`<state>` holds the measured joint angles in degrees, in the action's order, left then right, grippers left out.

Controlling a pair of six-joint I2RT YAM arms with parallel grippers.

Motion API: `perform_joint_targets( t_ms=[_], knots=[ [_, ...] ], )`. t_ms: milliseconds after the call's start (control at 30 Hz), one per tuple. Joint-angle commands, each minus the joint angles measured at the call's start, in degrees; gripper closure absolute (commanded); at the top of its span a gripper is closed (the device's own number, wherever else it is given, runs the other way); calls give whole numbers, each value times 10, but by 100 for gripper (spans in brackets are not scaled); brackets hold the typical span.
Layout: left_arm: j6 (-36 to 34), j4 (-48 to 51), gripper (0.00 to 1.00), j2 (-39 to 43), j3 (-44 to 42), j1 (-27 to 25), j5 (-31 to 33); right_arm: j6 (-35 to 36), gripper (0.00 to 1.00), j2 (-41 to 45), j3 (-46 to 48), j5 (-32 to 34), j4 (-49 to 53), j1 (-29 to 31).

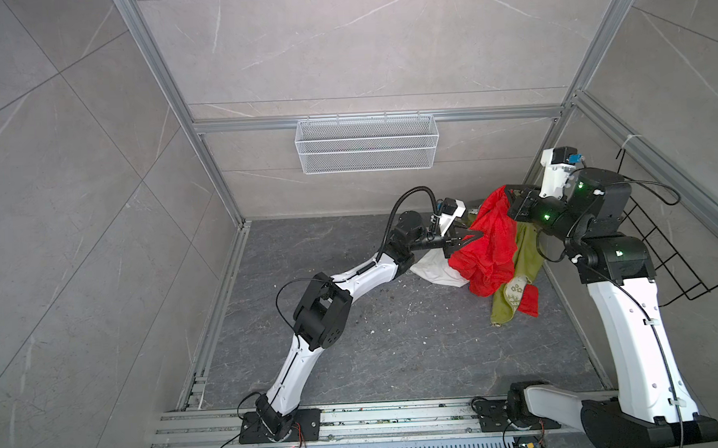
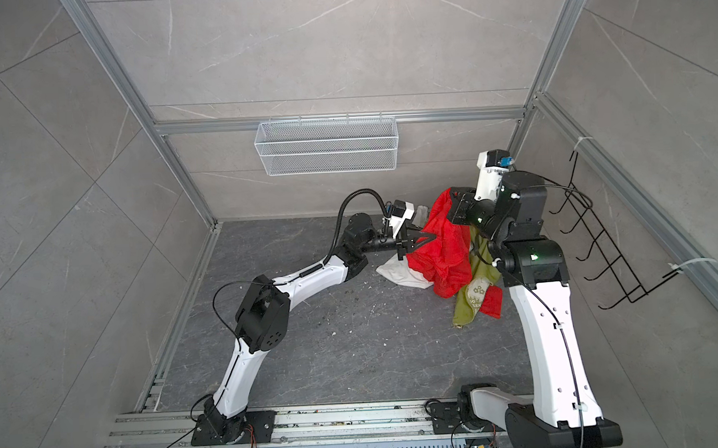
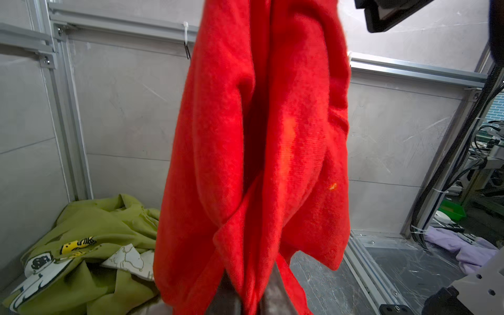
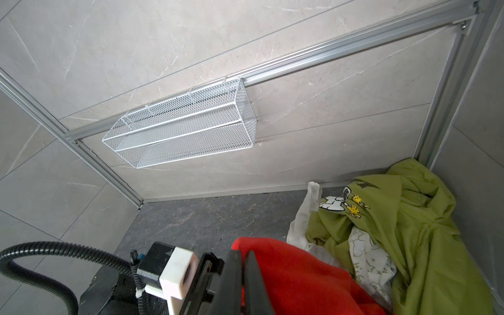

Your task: Pick out a specific cloth from the pile

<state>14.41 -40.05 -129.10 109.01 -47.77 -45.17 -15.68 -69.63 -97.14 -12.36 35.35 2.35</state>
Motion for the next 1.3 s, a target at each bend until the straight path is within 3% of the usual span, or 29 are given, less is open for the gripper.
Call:
perform_joint_targets(
  t_ms=[0, 633, 1267],
  knots=[
    [-26, -25, 100, 57, 3, -4, -5, -8, 100, 6, -26, -11, -5, 4],
    [-77, -21, 100, 142, -61, -7, 3, -38, 100, -1, -72, -72, -3, 16],
    [-147, 31, 100, 245, -114, -8, 21, -40, 100, -34, -159, -51, 16, 106]
  ],
)
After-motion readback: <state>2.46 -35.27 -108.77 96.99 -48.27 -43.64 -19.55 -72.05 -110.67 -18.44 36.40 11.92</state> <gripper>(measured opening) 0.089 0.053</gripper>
